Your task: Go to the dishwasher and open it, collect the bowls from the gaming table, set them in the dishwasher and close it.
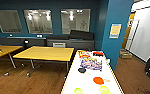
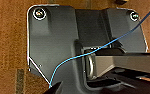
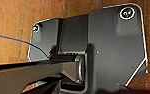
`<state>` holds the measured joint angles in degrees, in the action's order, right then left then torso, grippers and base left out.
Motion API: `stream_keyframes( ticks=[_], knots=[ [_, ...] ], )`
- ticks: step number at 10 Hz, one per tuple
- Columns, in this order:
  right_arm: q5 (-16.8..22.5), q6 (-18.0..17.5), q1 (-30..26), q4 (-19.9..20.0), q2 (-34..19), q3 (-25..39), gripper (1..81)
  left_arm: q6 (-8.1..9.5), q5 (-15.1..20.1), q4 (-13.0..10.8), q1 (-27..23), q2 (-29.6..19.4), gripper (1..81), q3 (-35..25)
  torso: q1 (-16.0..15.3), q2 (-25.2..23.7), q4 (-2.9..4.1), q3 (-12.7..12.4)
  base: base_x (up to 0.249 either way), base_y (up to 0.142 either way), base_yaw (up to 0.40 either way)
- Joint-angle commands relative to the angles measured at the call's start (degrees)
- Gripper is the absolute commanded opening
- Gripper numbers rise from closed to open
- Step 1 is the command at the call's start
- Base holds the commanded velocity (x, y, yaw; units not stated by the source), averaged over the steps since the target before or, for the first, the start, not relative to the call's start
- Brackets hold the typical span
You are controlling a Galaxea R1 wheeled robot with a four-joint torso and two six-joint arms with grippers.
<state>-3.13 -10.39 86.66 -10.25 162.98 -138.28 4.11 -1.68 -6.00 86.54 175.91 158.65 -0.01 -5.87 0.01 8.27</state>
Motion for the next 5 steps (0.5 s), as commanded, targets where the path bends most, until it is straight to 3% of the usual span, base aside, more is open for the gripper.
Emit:
stream_keyframes(
  ticks=[1, 2, 4, 5],
  knots=[
    [-5.34, -1.39, -0.65, -0.02, -25.85, 35.14, 81.1, -0.15, 2.91, 0.28, -2.65, 0.32, 81.1, -0.18, 0.0, 0.0, 0.0, 0.0, 0.0, 0.0, 0.0],
    [-7.91, -1.39, -0.65, 0.14, -32.1, 42.6, 81.1, -0.15, 2.91, 0.28, -2.65, 0.41, 81.1, -0.18, 0.0, -0.02, 0.0, 0.0, 0.0, 0.0, 0.0],
    [-13.64, -2.52, -0.92, 1.1, -42.06, 51.25, 81.1, -0.15, 2.91, 0.28, -2.65, 0.5, 81.1, -0.18, 0.0, -0.02, 0.0, 0.0, 0.0, 0.0, 0.0],
    [-14.09, -3.5, -1.53, 1.55, -46.19, 54.41, 81.1, -0.15, 2.91, 0.28, -2.65, 0.5, 81.1, -0.18, 0.0, -0.02, 0.0, 0.0, 0.0, 0.0, 0.0]
  ],
)
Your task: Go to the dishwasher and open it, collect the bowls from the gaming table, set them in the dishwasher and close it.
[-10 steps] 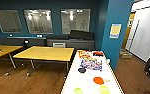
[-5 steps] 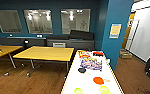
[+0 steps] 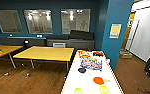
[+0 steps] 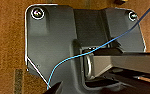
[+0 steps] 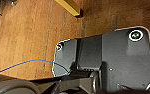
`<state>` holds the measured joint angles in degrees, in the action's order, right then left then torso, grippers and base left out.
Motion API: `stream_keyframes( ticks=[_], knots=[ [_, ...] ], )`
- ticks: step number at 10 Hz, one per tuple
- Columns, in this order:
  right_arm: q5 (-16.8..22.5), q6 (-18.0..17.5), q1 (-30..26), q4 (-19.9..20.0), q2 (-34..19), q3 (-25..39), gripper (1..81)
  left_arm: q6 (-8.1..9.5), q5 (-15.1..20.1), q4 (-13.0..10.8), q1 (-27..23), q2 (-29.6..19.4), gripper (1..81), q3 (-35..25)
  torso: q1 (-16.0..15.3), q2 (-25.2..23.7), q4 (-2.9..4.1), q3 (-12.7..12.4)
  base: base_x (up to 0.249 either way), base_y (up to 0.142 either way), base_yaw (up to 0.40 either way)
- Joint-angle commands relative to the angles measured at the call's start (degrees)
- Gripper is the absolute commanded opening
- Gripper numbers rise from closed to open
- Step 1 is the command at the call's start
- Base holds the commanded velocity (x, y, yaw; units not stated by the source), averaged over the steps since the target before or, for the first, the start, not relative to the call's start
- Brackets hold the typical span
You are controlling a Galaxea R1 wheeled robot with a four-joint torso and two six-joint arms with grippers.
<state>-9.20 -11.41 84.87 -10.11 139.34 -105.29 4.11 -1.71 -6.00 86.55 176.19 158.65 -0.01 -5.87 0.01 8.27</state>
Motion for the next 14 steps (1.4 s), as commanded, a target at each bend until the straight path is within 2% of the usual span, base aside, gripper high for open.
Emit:
stream_keyframes(
  ticks=[1, 3, 6, 8, 10, 11, 13, 14],
  knots=[
    [-9.07, -2.74, -0.78, 1.67, -26.26, 24.6, 81.1, -0.15, 2.94, 0.28, -2.66, 0.31, 81.1, -0.18, 0.0, 0.0, 0.0, 0.0, 0.0, 0.0, 0.0],
    [-9.34, -2.92, -3.76, 1.75, -33.29, 31.45, 81.1, -0.15, 2.94, 0.2, -2.74, 0.39, 81.1, -0.18, 0.0, 0.0, 0.0, 3.84, 0.0, 0.0, 0.0],
    [-8.29, -3.09, -11.15, 4.47, -39.26, 36.37, 81.1, -0.15, 2.85, 0.28, -2.66, 0.39, 81.1, -0.18, 0.01, -0.02, 0.0, 9.19, 0.0, 0.0, 0.0],
    [-5.32, -3.18, -16.34, 5.88, -43.14, 39.81, 81.1, -0.15, 2.76, 0.37, -2.66, 0.39, 81.1, -0.18, 0.01, -0.02, 0.0, 12.95, 0.0, 0.0, 0.0],
    [-3.45, -3.18, -20.57, 7.65, -45.61, 40.44, 81.1, -0.15, 2.5, 0.37, -2.66, 0.31, 81.1, -0.18, -0.02, 0.02, 0.0, 17.02, 0.0, 0.0, 0.0],
    [-3.19, -3.18, -23.69, 8.7, -46.93, 40.53, 81.1, -0.07, 1.97, 0.37, -2.66, 0.22, 81.1, -0.18, -0.05, 0.05, 0.0, 15.1, 0.0, 0.0, 0.0],
    [1.35, -5.97, -30.57, 12.11, -48.86, 39.22, 81.1, -0.07, 1.97, 0.37, -2.66, 0.13, 81.1, -0.18, -0.09, 0.07, 0.0, 15.5, 0.0, 0.0, 0.0],
    [3.47, -9.13, -33.64, 13.87, -48.87, 36.68, 81.1, -0.07, 1.97, 0.37, -2.66, 0.13, 81.1, -0.18, -0.07, 0.07, 0.0, 16.0, 0.0, 0.0, 0.0]
  ],
)
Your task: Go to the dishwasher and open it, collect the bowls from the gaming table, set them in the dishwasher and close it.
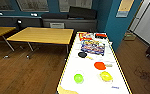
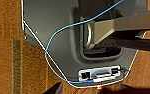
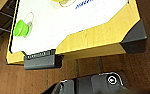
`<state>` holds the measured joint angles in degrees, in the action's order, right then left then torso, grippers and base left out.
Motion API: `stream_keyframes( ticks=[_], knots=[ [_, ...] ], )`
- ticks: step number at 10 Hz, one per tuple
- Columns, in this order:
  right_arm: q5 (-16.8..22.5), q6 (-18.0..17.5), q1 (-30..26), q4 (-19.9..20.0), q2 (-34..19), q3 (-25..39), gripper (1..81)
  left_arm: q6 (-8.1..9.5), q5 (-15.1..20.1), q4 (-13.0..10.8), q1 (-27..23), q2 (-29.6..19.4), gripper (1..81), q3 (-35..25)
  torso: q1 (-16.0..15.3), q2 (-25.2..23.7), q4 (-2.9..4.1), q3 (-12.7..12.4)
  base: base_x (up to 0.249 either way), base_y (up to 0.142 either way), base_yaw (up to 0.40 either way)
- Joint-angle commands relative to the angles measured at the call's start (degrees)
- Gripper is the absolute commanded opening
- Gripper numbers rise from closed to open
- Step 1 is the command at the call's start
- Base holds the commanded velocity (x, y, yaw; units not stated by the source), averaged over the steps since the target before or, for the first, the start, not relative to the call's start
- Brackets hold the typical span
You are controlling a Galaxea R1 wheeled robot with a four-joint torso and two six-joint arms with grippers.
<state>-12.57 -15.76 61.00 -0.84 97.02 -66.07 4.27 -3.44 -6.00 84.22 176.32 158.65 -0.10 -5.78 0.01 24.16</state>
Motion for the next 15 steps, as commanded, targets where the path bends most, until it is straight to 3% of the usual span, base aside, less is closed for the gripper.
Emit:
stream_keyframes(
  ticks=[1, 2, 6, 7, 8, 9, 10, 12, 15],
  knots=[
    [8.35, -8.06, -13.03, 5.24, -6.2, -4.67, 81.1, -0.22, 3.7, 0.46, -0.33, -0.09, 81.1, -0.18, 0.0, 0.0, 0.0, 0.0, 0.0, 0.0, 0.0],
    [11.6, -10.87, -16.73, 5.15, -5.76, -5.9, 81.1, -0.14, 3.7, 0.46, -0.33, 0.08, 81.1, -0.18, 0.0, 0.0, 0.0, -0.05, 0.0, 0.0, 0.0],
    [16.07, -11.22, -19.55, 4.27, -4.62, -4.41, 81.1, -0.13, 3.79, 1.25, -0.33, 0.08, 81.1, -0.09, -0.02, 0.0, 0.0, 0.0, 0.0, 0.0, 0.0],
    [19.41, -11.22, -20.26, 5.75, -5.05, -2.84, 81.1, -0.13, 3.79, 1.25, -0.33, 0.08, 81.1, -0.09, -0.02, 0.02, 0.0, 0.02, 0.0, 0.0, 0.0],
    [19.95, -8.54, -20.6, 10.62, -6.1, -0.73, 81.1, -0.14, 3.79, 1.25, -0.33, 0.08, 81.1, -0.09, -0.02, 0.02, 0.0, 0.02, 0.0, 0.0, 0.0],
    [20.3, -2.56, -22.44, 17.4, -7.25, 0.25, 81.1, -0.14, 3.79, 1.25, -0.33, 0.17, 81.1, -0.09, -0.02, 0.02, 0.0, 0.02, 0.0, 0.0, 0.0],
    [22.5, 0.12, -26.22, 20.53, -7.26, -0.01, 81.1, -0.14, 3.88, 1.16, -0.33, 0.26, 81.1, -0.09, -0.02, 0.02, 0.0, 0.02, 0.0, 0.0, 0.0],
    [30.12, 0.13, -32.29, 18.61, -3.67, -2.29, 81.1, -0.14, 3.79, 1.16, -0.33, 0.26, 81.1, -0.18, -0.02, 0.02, 0.0, 0.02, 0.0, 0.0, 0.0],
    [30.94, 0.39, -33.61, 17.19, 2.92, -7.03, 81.1, -0.14, 3.7, 1.34, -0.33, 0.44, 81.1, -0.18, -0.02, 0.02, 0.0, 0.02, 0.0, 0.0, 0.0]
  ],
)
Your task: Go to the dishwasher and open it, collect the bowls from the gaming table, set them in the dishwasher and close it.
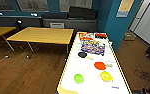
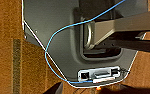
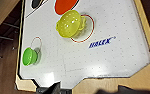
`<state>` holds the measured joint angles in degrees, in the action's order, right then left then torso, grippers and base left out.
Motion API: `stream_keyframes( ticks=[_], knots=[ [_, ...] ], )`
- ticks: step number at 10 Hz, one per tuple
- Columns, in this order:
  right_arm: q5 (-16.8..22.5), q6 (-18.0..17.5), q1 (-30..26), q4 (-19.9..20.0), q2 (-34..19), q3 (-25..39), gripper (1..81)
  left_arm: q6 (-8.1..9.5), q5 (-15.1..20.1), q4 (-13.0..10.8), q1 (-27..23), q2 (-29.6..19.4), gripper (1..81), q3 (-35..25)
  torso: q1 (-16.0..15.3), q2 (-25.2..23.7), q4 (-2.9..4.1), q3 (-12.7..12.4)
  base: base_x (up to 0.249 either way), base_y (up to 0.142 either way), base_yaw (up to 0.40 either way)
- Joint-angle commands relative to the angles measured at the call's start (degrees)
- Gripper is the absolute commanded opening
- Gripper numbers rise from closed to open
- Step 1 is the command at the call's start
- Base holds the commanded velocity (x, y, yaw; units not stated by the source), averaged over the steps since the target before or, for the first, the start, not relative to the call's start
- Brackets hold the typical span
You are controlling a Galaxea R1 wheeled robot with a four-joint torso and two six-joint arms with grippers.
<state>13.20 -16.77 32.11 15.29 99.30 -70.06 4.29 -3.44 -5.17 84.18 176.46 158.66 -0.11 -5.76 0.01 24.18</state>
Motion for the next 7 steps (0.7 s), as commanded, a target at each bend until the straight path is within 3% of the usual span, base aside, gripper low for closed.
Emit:
stream_keyframes(
  ticks=[1, 3, 7],
  knots=[
    [4.73, 0.87, -4.9, 1.06, 1.88, -4.79, 81.1, -0.16, 3.7, 0.51, -0.28, 0.39, 81.1, -0.19, 0.0, 0.0, 0.0, 0.0, 0.0, 0.0, 0.0],
    [5.25, 0.6, -4.37, 1.94, 6.08, -11.82, 81.1, -0.16, 3.7, 0.42, -0.8, 0.39, 81.1, -0.1, 0.0, 0.0, 0.0, 0.02, 0.0, 0.0, 0.0],
    [5.17, -0.27, -7.09, 4.21, 7.42, -15.17, 81.1, -0.42, 3.79, 0.33, -1.16, 0.74, 81.1, -0.19, 0.0, 0.02, 0.0, 0.04, 0.0, 0.0, 0.0]
  ],
)
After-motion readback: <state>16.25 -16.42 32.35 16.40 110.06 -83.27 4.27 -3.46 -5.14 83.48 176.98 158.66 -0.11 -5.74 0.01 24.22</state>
